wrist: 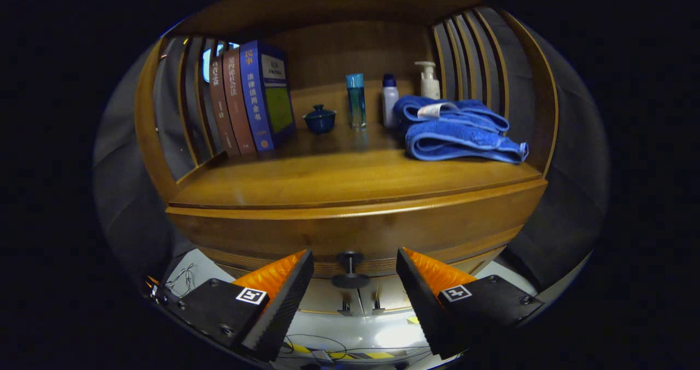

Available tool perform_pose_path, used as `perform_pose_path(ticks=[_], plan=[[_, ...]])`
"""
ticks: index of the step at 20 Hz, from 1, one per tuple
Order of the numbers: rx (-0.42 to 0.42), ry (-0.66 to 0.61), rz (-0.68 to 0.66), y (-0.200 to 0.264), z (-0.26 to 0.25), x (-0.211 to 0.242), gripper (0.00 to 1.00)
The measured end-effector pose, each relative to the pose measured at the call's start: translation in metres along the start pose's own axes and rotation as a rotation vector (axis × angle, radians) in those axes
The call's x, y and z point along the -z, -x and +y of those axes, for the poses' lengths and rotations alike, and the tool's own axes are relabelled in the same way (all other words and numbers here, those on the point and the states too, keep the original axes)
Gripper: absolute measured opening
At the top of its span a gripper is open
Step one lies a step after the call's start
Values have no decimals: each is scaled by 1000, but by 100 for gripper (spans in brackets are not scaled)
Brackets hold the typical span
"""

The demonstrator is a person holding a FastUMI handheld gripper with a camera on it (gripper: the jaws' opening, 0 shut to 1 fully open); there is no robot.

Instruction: Pull open the drawer, take out the items inside it, and place them on the countertop above the cabinet.

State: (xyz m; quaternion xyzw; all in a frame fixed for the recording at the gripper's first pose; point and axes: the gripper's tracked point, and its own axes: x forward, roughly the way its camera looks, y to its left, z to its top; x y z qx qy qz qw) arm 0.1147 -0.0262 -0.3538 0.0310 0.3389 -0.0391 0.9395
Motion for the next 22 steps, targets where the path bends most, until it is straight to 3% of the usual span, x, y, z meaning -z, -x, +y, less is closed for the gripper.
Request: perform_pose_path(ticks=[5,6,9,10,22], plan=[[-4,-8,45,-20,2,17,98],[-6,-5,54,-20,2,21,89],[-4,0,63,-15,3,20,50],[-2,10,74,-20,3,23,43],[21,19,107,-1,0,29,43]])
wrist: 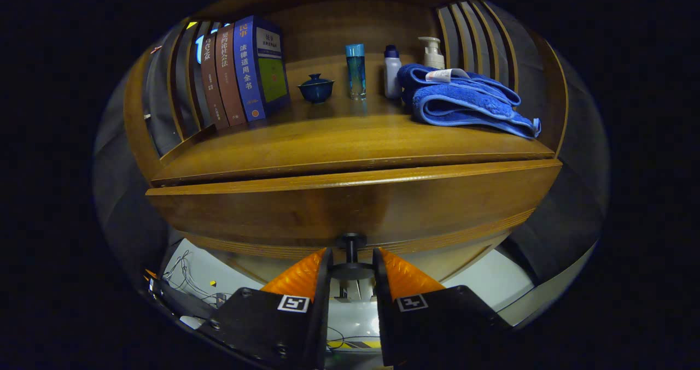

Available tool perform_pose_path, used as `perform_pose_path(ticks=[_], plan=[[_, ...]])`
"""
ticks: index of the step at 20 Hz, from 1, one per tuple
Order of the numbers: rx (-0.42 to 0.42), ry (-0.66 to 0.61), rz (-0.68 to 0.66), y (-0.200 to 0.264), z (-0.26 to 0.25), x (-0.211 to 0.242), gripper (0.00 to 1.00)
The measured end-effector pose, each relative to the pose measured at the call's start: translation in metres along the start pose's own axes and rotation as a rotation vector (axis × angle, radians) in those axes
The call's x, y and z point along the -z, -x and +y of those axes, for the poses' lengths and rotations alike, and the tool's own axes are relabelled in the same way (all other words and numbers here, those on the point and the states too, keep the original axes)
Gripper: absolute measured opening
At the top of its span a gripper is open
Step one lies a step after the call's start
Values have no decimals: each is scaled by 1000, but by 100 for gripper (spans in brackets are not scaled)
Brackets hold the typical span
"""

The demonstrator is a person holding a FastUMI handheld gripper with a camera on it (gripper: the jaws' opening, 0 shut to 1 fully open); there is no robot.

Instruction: Pull open the drawer, take out the items inside it, and place them on the countertop above the cabinet.

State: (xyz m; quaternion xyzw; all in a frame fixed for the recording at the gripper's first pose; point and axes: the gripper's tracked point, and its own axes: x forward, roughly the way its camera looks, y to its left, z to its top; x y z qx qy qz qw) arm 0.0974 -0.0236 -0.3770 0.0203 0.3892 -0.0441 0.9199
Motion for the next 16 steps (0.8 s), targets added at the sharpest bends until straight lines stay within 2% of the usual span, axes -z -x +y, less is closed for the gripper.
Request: perform_pose_path(ticks=[16], plan=[[10,9,48,101,-8,69,43]])
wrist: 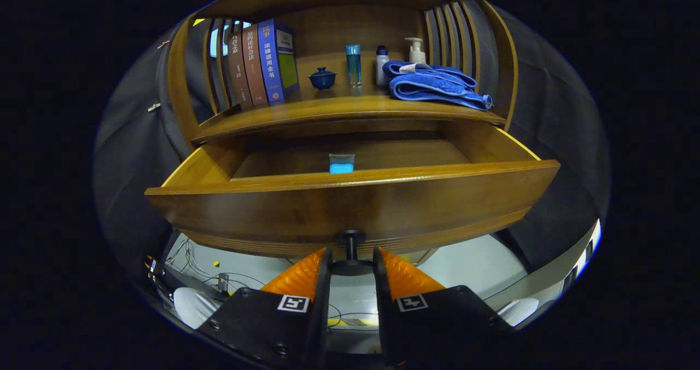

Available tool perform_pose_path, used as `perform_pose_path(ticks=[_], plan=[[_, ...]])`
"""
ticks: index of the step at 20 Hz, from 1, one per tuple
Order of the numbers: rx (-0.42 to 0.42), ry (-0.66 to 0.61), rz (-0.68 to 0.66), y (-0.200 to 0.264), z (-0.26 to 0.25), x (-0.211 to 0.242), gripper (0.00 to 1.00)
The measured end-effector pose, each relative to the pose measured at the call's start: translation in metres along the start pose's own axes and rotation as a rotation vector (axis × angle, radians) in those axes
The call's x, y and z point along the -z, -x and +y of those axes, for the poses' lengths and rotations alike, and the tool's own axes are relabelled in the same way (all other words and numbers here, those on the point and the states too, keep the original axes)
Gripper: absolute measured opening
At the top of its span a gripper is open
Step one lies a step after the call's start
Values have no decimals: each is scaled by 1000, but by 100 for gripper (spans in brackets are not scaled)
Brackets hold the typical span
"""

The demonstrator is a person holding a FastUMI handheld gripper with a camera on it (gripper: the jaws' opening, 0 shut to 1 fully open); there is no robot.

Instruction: Pull open the drawer, take out the items inside it, and place them on the countertop above the cabinet.

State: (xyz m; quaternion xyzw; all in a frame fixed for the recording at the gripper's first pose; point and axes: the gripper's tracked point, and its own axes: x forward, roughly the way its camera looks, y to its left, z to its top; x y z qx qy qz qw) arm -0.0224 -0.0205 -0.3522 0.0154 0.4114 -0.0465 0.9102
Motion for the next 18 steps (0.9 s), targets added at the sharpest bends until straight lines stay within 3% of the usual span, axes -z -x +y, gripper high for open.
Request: perform_pose_path(ticks=[8,16,18], plan=[[2,-8,44,37,-2,38,43],[-3,-14,73,43,0,44,43],[8,-11,64,61,-1,36,50]])
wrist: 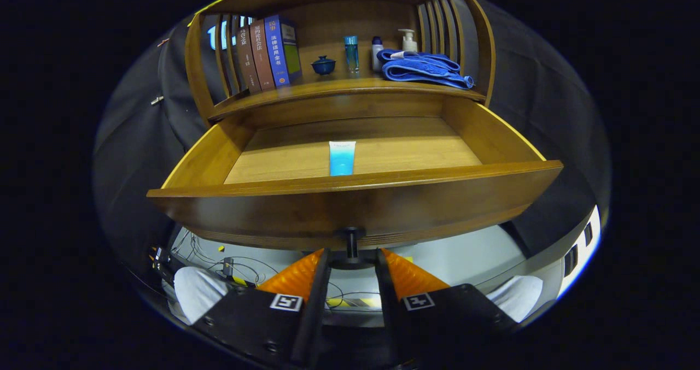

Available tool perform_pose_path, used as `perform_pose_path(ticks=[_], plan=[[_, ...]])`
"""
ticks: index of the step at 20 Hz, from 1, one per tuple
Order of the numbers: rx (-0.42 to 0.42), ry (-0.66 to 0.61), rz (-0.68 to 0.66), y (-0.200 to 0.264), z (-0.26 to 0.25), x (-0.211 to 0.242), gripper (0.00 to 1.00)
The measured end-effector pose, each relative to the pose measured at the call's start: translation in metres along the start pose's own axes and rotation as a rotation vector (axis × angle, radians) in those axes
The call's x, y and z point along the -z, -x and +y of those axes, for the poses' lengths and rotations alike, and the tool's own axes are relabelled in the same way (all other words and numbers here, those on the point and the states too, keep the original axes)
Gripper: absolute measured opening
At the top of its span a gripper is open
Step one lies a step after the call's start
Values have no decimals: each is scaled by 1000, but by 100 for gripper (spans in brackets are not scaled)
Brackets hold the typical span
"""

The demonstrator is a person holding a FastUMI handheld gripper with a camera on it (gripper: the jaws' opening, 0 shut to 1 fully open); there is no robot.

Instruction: Pull open the drawer, take out the items inside it, and place them on the countertop above the cabinet.

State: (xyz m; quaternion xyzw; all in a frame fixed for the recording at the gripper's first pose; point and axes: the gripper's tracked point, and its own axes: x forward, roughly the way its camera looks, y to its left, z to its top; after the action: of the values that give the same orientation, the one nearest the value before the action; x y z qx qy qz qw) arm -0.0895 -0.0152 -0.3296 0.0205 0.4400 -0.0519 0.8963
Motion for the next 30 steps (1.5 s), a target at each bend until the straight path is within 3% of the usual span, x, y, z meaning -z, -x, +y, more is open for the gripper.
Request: perform_pose_path(ticks=[1,4,9,16,22,25,30], plan=[[8,-2,-20,10,0,-4,54],[19,-25,-54,36,1,-28,100],[-36,-32,-102,40,21,-95,100],[-6,-26,54,-48,27,-142,100],[2,16,285,-119,32,-125,100],[28,45,379,-137,27,-108,99],[42,-16,512,-157,18,-87,96]])
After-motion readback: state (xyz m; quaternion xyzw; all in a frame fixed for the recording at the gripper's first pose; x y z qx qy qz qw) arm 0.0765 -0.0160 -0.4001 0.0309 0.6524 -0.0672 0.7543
